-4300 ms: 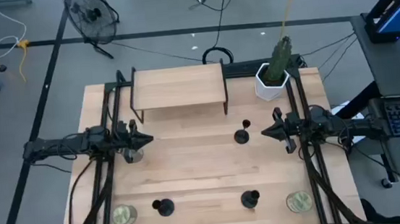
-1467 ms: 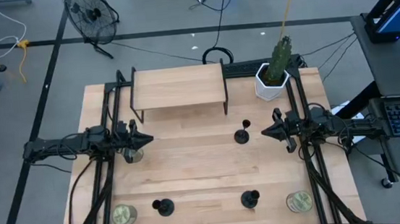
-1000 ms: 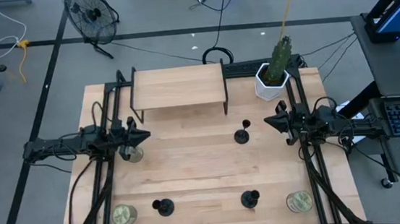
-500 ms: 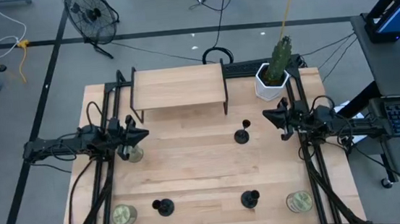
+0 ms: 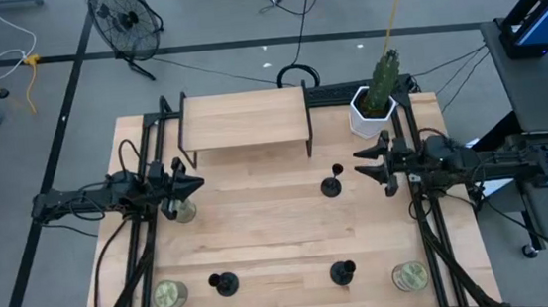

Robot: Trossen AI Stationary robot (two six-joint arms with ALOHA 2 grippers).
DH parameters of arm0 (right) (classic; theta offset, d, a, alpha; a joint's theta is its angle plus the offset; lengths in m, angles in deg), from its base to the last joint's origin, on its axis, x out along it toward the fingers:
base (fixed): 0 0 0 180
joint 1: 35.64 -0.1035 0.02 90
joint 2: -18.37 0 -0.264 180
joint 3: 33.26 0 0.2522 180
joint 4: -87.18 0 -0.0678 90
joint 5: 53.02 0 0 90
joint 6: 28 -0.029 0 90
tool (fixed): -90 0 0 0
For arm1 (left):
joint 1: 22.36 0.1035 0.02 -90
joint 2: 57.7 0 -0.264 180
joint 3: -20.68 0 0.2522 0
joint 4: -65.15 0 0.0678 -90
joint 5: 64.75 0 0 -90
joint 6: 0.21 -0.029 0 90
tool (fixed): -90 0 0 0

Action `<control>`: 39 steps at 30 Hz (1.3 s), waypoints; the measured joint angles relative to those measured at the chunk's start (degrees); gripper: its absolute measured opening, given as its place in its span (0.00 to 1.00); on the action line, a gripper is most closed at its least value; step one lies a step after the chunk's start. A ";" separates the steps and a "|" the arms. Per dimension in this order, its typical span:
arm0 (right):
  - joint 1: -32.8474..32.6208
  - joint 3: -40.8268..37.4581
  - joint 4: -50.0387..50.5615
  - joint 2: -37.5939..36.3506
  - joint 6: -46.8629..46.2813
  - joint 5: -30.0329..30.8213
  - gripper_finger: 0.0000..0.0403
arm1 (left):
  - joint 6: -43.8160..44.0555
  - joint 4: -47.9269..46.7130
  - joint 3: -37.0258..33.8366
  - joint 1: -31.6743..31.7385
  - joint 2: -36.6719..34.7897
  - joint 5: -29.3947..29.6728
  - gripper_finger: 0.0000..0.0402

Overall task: Pick & Place candle stick holders
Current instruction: Put the top black candle holder on the shelf

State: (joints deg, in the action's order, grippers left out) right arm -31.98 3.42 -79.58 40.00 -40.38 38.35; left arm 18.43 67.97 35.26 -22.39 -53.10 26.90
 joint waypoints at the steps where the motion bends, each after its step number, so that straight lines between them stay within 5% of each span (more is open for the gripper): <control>1: 0.00 1.45 2.51 1.31 0.50 -0.02 0.50 | 0.06 0.00 0.00 0.00 0.00 0.00 0.09; 11: 0.00 10.24 20.03 10.29 3.70 -0.06 0.52 | 0.02 -0.04 0.00 0.00 0.00 -0.04 0.09; 39: 0.11 10.36 19.09 23.24 0.65 2.03 0.73 | -0.16 -0.02 0.00 0.00 0.00 -0.04 0.09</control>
State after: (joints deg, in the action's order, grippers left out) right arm -31.87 13.78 -60.49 63.24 -39.73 40.38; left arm 18.27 67.94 35.26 -22.39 -53.10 26.86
